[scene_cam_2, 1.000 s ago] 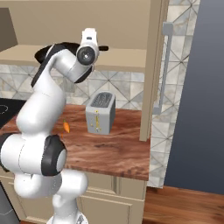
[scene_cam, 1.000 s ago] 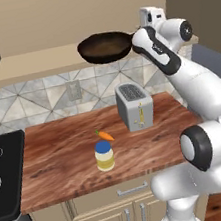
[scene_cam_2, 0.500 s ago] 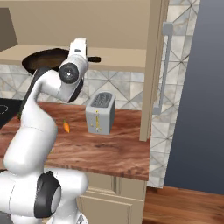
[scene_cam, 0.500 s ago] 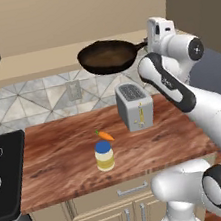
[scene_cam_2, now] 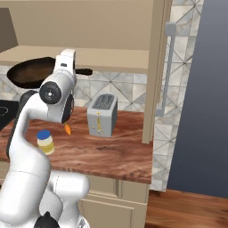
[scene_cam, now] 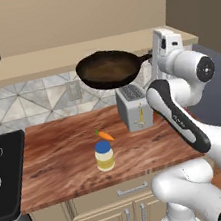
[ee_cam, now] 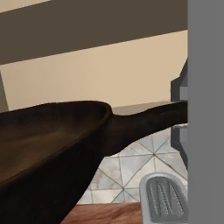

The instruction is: Pick the pan from the cabinet and place it on the stove. Then turn on the stove burner for the pan.

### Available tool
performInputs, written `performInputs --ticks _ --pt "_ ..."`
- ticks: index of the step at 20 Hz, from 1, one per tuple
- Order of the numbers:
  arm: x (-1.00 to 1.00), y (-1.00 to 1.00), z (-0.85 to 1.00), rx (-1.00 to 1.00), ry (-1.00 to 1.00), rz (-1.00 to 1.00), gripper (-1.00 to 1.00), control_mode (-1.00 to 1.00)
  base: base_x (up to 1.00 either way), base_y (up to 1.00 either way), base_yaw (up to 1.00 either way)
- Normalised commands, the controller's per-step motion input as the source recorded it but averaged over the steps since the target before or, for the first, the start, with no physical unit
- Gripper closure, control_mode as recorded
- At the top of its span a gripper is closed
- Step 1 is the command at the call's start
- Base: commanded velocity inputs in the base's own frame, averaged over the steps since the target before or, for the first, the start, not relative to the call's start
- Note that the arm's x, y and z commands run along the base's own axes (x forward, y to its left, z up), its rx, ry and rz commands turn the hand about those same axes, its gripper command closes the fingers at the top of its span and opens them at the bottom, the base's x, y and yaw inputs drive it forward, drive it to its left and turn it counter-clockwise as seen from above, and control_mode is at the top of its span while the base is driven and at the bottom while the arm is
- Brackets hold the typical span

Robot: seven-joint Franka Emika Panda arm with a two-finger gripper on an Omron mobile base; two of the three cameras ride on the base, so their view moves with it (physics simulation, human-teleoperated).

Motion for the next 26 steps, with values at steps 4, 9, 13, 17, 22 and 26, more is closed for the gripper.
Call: performInputs --ticks 4,9,13,17,22,26 --pt "-0.61 0.16 -0.11 0.0 0.0 0.0 1.0 -1.0 0.0 0.0 0.0" --pt "-0.44 0.23 -0.1 0.0 0.0 0.0 1.0 -1.0 0.0 0.0 0.0" --pt "-0.27 0.29 -0.08 0.0 0.03 0.0 1.0 -1.0 0.0 0.0 0.0" --pt "-0.04 0.29 -0.01 0.0 0.02 0.0 1.0 -1.0 0.0 0.0 0.0" --pt "0.0 0.03 0.0 0.0 0.0 0.01 1.0 -1.0 0.0 0.0 0.0" --pt "-0.08 -0.01 -0.01 0.0 0.0 0.0 1.0 -1.0 0.0 0.0 0.0"
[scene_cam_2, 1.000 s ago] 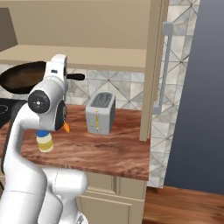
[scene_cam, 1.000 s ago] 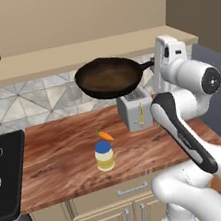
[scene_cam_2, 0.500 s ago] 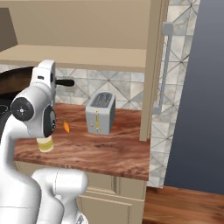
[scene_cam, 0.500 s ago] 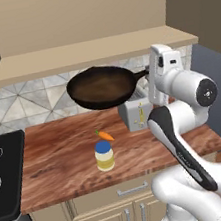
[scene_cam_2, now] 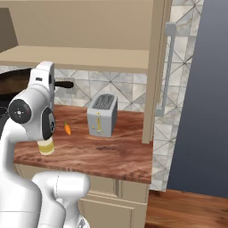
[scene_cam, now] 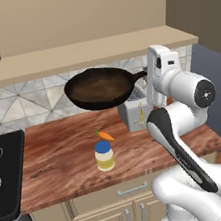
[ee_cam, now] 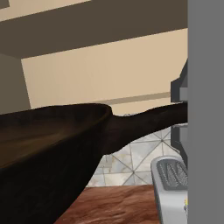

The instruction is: Pick the pan from the cabinet and place it on the stove. Then turn on the stove burner for the pan.

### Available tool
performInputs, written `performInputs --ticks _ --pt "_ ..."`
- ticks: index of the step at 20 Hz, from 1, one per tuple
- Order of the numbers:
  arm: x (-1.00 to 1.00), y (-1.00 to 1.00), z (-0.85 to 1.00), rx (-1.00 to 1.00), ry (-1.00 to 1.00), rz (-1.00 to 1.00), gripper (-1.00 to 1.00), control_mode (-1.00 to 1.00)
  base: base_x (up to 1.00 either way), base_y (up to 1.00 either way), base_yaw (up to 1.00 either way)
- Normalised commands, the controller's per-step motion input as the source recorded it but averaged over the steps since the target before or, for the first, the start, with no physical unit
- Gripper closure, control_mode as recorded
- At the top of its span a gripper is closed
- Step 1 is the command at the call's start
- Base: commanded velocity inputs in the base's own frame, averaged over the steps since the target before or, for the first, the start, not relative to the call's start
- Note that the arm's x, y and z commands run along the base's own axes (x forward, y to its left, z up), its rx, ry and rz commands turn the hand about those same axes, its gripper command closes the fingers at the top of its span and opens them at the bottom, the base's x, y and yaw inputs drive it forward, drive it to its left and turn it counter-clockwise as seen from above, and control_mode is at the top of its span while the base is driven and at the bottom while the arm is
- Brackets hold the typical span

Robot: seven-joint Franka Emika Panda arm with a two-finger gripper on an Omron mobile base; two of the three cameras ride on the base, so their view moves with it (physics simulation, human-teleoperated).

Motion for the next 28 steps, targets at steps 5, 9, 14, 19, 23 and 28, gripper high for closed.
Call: performInputs --ticks 5,9,14,19,23,28 --pt "-0.31 -0.14 -0.14 0.04 0.0 -0.04 1.0 -1.0 0.0 0.0 0.0" --pt "0.0 0.0 0.0 0.0 0.0 0.0 1.0 1.0 -0.5 -0.28 -0.05" --pt "0.0 0.0 0.0 0.0 0.0 0.0 1.0 1.0 -0.59 -0.23 -0.06" --pt "0.0 0.0 0.0 0.0 0.0 0.0 1.0 1.0 -0.65 -0.22 -0.05" --pt "0.0 0.0 0.0 0.0 0.0 0.0 1.0 1.0 -0.68 -0.16 -0.04" --pt "0.0 0.0 0.0 0.0 0.0 0.0 1.0 1.0 -0.71 -0.09 -0.04"
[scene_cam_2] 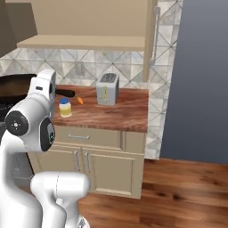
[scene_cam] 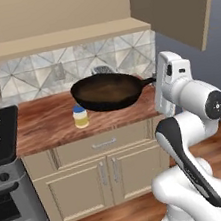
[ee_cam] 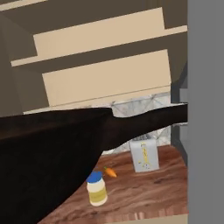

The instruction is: Pick the pan from the cabinet and place it on the stove. Then turn on the stove burner for the pan.

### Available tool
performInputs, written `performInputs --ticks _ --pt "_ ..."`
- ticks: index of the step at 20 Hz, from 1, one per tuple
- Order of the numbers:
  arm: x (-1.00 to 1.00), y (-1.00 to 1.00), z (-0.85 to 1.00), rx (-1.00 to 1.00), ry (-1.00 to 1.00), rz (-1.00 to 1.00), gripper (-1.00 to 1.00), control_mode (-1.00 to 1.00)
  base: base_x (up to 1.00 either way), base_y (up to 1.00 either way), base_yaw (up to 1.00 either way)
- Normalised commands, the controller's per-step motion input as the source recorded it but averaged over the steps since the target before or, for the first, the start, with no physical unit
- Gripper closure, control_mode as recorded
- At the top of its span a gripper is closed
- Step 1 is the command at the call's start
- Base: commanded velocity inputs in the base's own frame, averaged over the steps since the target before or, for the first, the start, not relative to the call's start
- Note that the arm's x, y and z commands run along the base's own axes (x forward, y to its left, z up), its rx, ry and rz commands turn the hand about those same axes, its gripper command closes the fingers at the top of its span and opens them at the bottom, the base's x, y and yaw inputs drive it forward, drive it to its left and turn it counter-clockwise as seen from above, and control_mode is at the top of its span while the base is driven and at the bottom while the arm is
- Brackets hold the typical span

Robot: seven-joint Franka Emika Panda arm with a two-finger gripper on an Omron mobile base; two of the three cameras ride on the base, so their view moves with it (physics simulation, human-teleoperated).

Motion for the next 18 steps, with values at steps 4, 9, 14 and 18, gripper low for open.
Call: performInputs --ticks 4,9,14,18 --pt "0.0 0.0 0.0 0.0 0.0 0.0 1.0 1.0 -0.72 -0.01 -0.04" --pt "0.0 0.0 0.0 0.0 0.0 0.0 1.0 1.0 -0.7 0.0 -0.01" --pt "0.0 0.0 0.0 0.0 0.0 0.0 1.0 1.0 -0.57 0.19 0.0" --pt "0.0 0.0 0.0 0.0 0.0 0.0 1.0 1.0 -0.47 0.4 0.0"
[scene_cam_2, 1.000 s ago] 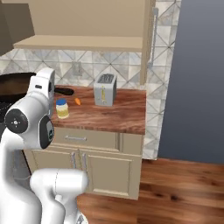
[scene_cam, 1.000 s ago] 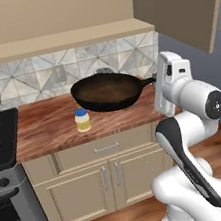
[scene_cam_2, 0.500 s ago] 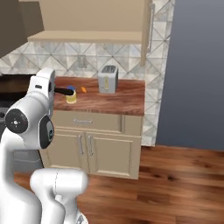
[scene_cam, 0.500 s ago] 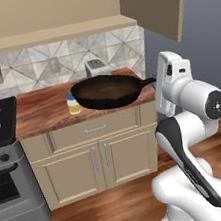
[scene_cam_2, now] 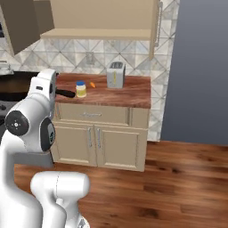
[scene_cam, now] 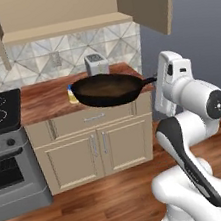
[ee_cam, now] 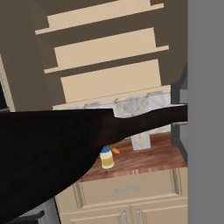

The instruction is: Pick the pan from the cabinet and place it on the stove. Then turn on the stove burner for the pan.

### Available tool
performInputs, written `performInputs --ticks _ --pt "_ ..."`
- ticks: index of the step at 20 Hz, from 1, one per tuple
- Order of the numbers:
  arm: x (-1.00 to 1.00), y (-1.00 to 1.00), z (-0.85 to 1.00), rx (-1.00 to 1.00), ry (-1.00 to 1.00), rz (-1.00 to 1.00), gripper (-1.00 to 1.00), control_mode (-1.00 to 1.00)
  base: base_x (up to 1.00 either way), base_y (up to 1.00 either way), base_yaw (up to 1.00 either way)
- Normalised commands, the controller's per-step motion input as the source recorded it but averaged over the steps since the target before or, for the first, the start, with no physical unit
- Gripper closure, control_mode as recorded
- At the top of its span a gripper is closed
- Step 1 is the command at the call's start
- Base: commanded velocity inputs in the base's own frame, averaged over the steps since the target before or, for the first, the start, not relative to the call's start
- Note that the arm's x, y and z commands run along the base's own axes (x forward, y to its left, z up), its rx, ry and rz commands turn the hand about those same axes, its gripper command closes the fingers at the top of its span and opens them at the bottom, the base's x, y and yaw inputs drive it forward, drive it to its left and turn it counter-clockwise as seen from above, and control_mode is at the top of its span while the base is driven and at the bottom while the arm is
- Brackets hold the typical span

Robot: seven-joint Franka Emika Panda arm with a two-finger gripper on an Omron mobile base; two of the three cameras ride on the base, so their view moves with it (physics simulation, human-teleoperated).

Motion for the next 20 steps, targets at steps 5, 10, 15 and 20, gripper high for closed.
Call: performInputs --ticks 5,10,15,20 --pt "0.0 0.0 0.0 0.0 0.0 0.0 1.0 1.0 -0.48 0.44 0.0" --pt "0.0 0.0 0.0 0.0 0.0 0.0 1.0 1.0 -0.49 0.52 0.0" --pt "0.0 0.0 0.0 0.0 0.0 0.0 1.0 1.0 -0.36 0.59 0.01" --pt "0.0 0.0 0.0 0.0 0.0 0.0 1.0 1.0 -0.06 0.73 0.02"
